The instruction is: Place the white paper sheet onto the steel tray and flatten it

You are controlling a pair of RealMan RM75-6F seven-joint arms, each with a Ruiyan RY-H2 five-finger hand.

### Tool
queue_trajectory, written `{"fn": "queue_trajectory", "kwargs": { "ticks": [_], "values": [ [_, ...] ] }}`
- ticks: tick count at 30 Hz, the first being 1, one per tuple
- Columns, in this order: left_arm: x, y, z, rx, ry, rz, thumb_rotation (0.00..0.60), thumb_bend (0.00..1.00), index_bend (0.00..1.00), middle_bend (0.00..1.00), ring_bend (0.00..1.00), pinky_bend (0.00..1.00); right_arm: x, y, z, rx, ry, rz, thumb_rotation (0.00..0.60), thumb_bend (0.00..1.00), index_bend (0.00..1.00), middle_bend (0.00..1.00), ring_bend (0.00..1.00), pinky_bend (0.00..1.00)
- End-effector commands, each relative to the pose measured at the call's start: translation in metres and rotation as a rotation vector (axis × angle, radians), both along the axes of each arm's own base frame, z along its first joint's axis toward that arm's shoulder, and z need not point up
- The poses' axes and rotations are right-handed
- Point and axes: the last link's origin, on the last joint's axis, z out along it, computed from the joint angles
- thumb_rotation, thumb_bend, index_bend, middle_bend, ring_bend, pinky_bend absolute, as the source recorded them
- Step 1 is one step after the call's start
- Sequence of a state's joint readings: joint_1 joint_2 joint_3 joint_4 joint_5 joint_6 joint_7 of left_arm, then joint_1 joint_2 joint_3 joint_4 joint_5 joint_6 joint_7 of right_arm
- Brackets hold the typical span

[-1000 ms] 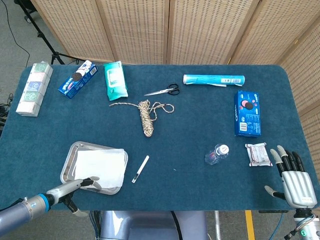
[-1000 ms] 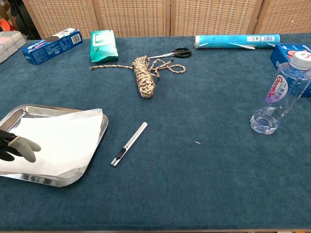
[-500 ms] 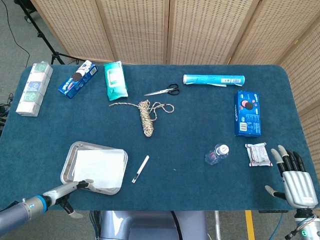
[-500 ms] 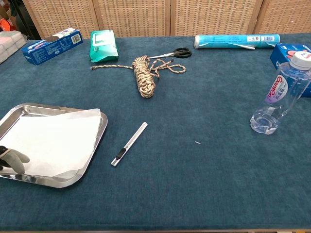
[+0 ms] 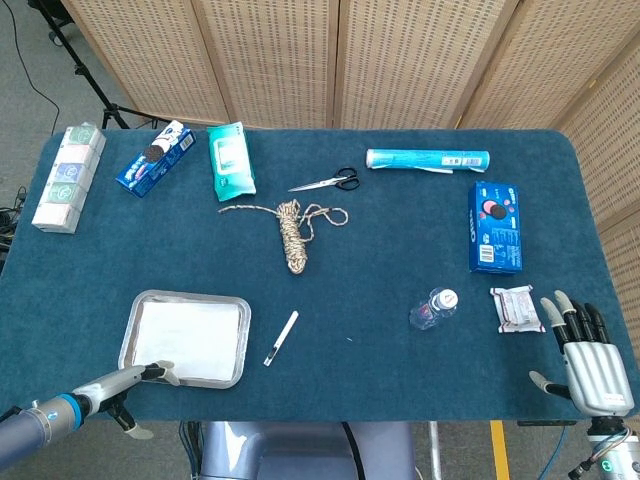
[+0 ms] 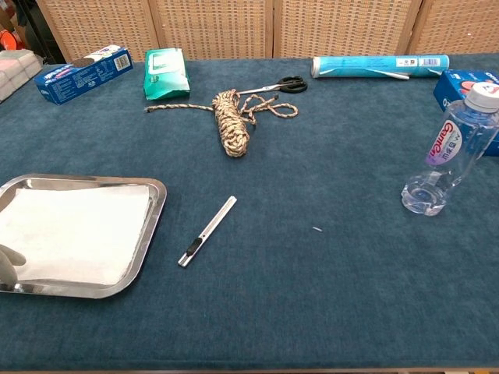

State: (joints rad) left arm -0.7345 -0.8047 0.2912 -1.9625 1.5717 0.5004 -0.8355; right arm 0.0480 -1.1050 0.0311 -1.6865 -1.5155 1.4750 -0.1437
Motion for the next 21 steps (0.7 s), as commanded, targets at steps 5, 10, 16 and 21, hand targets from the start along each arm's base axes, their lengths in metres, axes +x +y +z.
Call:
{"fn": "queue_trajectory", "kwargs": {
  "ticks": [5,10,16,21],
  "values": [
    [0.0,0.003,0.003,0.017,0.006,-0.007,0.6,0.12,0.23,0.0,0.0,0.0,0.0,0.0,0.0,0.0,0.0,0.001,0.6,0.0,0.0,0.0,0.0,0.0],
    [0.001,0.005,0.005,0.029,0.009,-0.02,0.6,0.12,0.23,0.0,0.0,0.0,0.0,0.0,0.0,-0.001,-0.001,0.002,0.6,0.0,0.0,0.0,0.0,0.0],
    [0.004,0.011,0.01,0.074,-0.008,-0.024,0.6,0.12,0.23,0.0,0.0,0.0,0.0,0.001,0.001,-0.003,-0.001,0.002,0.6,0.0,0.0,0.0,0.0,0.0],
    [0.002,0.013,0.011,0.087,-0.003,-0.03,0.6,0.12,0.23,0.0,0.0,0.0,0.0,0.001,0.001,-0.004,-0.003,0.003,0.6,0.0,0.0,0.0,0.0,0.0]
  ]
}}
